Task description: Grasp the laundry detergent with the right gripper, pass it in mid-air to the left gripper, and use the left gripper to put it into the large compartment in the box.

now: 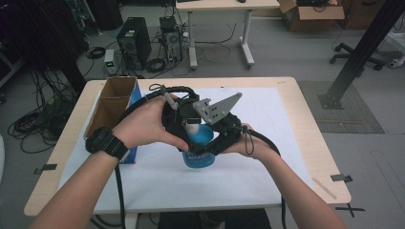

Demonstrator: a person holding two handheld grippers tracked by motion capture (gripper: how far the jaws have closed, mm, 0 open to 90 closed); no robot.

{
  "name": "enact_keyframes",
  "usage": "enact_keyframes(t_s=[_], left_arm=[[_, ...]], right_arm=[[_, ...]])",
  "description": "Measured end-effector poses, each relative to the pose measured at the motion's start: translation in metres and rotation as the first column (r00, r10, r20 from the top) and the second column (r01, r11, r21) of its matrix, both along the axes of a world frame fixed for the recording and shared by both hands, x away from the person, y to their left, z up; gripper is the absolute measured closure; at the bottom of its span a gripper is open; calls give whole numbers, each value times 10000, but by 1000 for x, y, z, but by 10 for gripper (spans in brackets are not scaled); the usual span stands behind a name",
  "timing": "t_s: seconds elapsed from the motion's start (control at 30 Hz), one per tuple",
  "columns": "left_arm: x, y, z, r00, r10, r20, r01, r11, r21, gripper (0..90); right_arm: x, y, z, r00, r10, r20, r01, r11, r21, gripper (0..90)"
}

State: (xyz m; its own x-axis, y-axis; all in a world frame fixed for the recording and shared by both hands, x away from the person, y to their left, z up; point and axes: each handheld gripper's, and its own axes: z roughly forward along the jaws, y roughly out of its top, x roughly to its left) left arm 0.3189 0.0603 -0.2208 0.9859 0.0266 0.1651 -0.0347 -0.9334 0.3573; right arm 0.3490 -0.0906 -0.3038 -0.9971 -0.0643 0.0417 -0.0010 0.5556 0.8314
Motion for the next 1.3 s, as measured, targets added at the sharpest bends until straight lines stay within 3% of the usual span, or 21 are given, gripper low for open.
enact_keyframes(t_s=[0.77,1.3], left_arm=[[0,-1,2,10000,-82,-45,82,10000,13,369],[1,-6,7,9999,6,-103,-4,9999,134,377]], right_arm=[[1,-3,-3,10000,-76,-25,76,10000,-15,422],[2,-7,-2,9998,-82,-164,86,9998,198,416]])
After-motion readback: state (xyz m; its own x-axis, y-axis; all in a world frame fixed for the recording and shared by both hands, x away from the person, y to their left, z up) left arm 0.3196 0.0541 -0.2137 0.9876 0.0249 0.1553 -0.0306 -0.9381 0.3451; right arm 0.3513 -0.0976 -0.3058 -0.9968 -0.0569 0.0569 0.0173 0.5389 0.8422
